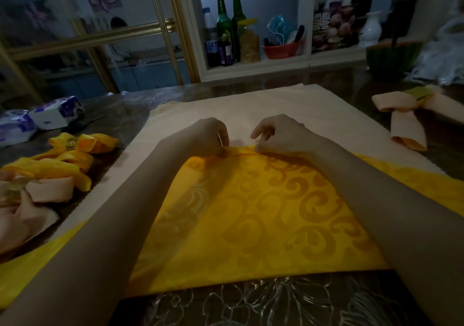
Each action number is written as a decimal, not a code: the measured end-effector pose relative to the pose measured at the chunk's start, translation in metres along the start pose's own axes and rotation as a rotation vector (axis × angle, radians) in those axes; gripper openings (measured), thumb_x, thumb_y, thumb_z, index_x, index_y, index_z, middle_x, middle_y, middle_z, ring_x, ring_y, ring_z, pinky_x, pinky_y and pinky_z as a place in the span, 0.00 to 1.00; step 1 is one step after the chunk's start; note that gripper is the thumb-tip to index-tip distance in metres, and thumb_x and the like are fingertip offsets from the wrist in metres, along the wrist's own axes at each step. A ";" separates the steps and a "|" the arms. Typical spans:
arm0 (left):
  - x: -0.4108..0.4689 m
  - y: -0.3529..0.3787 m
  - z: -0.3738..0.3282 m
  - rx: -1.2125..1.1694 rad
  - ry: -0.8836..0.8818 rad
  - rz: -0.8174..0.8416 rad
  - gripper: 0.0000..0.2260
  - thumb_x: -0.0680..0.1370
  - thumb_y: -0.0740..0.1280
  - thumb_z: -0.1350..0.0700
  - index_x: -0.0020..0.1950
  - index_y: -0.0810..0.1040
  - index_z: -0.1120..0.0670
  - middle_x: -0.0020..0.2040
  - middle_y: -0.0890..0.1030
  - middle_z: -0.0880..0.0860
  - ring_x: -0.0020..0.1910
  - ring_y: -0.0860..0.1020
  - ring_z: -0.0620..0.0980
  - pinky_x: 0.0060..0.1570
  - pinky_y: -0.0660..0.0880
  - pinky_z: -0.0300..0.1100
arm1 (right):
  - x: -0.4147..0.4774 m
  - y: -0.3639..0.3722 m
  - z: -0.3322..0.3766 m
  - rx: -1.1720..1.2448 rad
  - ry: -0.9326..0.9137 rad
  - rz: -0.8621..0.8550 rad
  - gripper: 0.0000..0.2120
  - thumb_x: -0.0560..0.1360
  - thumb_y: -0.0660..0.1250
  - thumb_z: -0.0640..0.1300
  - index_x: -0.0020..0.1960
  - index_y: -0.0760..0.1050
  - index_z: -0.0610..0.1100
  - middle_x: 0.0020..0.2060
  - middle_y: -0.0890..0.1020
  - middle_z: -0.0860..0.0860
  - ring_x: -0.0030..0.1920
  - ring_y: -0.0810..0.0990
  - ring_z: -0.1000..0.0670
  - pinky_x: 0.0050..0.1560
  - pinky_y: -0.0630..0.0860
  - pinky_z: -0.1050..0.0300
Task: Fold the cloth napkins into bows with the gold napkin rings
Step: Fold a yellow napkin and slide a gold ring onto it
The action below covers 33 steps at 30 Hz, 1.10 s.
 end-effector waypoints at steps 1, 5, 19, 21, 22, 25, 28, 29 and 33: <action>-0.003 0.000 -0.001 -0.003 0.002 -0.017 0.08 0.76 0.67 0.61 0.55 0.76 0.56 0.51 0.72 0.51 0.50 0.72 0.48 0.45 0.70 0.34 | -0.001 0.000 0.000 -0.009 -0.004 0.010 0.06 0.74 0.68 0.45 0.49 0.76 0.54 0.44 0.75 0.56 0.55 0.73 0.49 0.65 0.68 0.42; -0.012 0.005 0.007 -0.053 -0.036 -0.083 0.05 0.78 0.64 0.61 0.51 0.73 0.53 0.54 0.75 0.53 0.49 0.74 0.49 0.41 0.71 0.33 | -0.001 -0.001 0.000 -0.019 -0.038 0.002 0.03 0.75 0.67 0.46 0.48 0.78 0.49 0.39 0.75 0.58 0.48 0.73 0.53 0.66 0.67 0.43; -0.031 0.013 0.014 -0.111 0.019 -0.275 0.11 0.80 0.61 0.56 0.61 0.77 0.54 0.57 0.74 0.54 0.56 0.73 0.51 0.54 0.69 0.40 | -0.003 -0.005 0.010 -0.199 -0.092 -0.061 0.07 0.76 0.65 0.47 0.52 0.77 0.47 0.49 0.76 0.51 0.51 0.72 0.52 0.65 0.66 0.47; -0.033 0.016 0.018 -0.246 -0.008 -0.251 0.13 0.80 0.60 0.54 0.61 0.76 0.56 0.58 0.75 0.54 0.54 0.71 0.46 0.54 0.67 0.38 | -0.005 -0.001 0.008 -0.139 -0.073 -0.034 0.05 0.76 0.66 0.46 0.50 0.77 0.48 0.47 0.75 0.52 0.51 0.72 0.52 0.65 0.68 0.44; -0.033 0.016 0.018 -0.285 -0.009 -0.242 0.13 0.80 0.59 0.54 0.62 0.76 0.57 0.59 0.75 0.54 0.54 0.71 0.46 0.54 0.66 0.37 | -0.006 0.000 0.006 -0.113 -0.065 -0.026 0.03 0.76 0.66 0.46 0.49 0.76 0.49 0.47 0.75 0.53 0.51 0.73 0.52 0.65 0.69 0.44; -0.034 0.017 0.019 -0.299 0.002 -0.256 0.12 0.80 0.60 0.55 0.61 0.77 0.56 0.60 0.75 0.54 0.56 0.72 0.46 0.54 0.65 0.37 | -0.007 0.003 0.003 -0.065 -0.030 -0.031 0.03 0.75 0.66 0.44 0.47 0.76 0.52 0.47 0.76 0.53 0.54 0.74 0.50 0.65 0.69 0.43; -0.033 0.018 0.019 -0.290 0.012 -0.259 0.12 0.80 0.61 0.55 0.61 0.77 0.56 0.59 0.76 0.53 0.53 0.70 0.44 0.53 0.65 0.36 | -0.007 0.002 0.004 -0.100 -0.048 -0.087 0.05 0.74 0.65 0.43 0.48 0.77 0.51 0.50 0.77 0.52 0.56 0.74 0.48 0.66 0.65 0.44; -0.033 0.017 0.019 -0.285 0.015 -0.253 0.12 0.80 0.61 0.55 0.61 0.77 0.56 0.59 0.76 0.53 0.53 0.70 0.45 0.53 0.65 0.36 | -0.007 0.002 0.006 -0.149 -0.067 -0.096 0.06 0.74 0.65 0.43 0.50 0.78 0.50 0.51 0.78 0.51 0.56 0.73 0.49 0.66 0.63 0.46; -0.035 0.015 0.021 -0.256 0.034 -0.239 0.12 0.79 0.62 0.58 0.61 0.77 0.56 0.60 0.77 0.55 0.57 0.73 0.49 0.54 0.66 0.36 | -0.010 0.004 0.010 -0.250 -0.119 -0.087 0.09 0.75 0.64 0.43 0.55 0.77 0.48 0.54 0.77 0.50 0.53 0.70 0.52 0.64 0.61 0.50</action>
Point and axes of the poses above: each hand's wrist, its own x-axis towards the middle knuckle, its own y-axis out of the palm, z = x × y, the point moved 6 cm from there along x, towards the middle knuckle
